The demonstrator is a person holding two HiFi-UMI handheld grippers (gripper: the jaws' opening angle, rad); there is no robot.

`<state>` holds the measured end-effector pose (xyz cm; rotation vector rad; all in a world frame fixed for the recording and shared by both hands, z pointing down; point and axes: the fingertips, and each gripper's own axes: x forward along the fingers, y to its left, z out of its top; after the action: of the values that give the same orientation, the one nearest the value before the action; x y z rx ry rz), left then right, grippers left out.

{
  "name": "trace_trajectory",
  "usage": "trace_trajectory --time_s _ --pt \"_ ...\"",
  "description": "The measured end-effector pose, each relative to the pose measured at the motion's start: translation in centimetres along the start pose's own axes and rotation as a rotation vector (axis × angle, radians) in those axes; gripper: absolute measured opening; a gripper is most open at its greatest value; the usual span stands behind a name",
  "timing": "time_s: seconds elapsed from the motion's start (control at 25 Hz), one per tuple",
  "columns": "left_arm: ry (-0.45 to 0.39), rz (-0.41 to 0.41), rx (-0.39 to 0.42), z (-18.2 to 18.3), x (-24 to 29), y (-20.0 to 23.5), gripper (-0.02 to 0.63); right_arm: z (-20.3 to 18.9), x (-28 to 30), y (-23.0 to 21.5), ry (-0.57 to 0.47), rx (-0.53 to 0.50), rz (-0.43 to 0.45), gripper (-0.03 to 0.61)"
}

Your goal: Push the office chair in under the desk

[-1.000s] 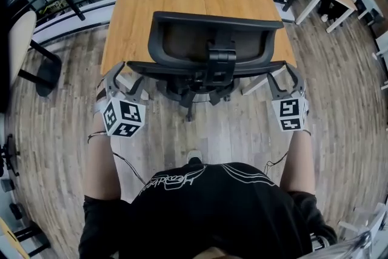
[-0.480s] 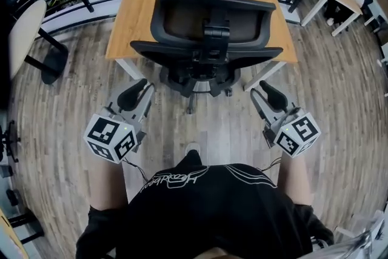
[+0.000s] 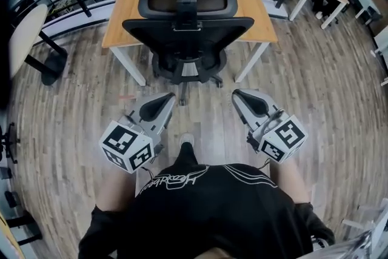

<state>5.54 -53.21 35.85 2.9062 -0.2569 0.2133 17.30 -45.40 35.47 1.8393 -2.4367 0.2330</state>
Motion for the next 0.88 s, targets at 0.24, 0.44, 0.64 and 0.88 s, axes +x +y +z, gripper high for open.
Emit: trace_trajectory --time_s 0.24,0.44,0.64,0.88 --pt "-0.043 -0.067 -0.025 -0.7 -3.3 -8.7 0.008 0.6 -6.1 6.5 -0.047 0.062 0.086 0.049" --pt "-0.071 -0.068 0.022 -0.7 -5.1 -13.4 0.008 1.4 -10.0 9.4 -0.082 0.069 0.108 0.049" --pt "-0.067 -0.060 0.041 -1.1 -5.9 -16.0 0.008 1.5 -12.4 10.7 -0.106 0.127 0.132 0.041" --pt "-0.079 -0.054 0.036 -1.5 -6.9 -17.8 0.008 1.1 -14.1 11.9 -0.096 0.073 0.121 0.041"
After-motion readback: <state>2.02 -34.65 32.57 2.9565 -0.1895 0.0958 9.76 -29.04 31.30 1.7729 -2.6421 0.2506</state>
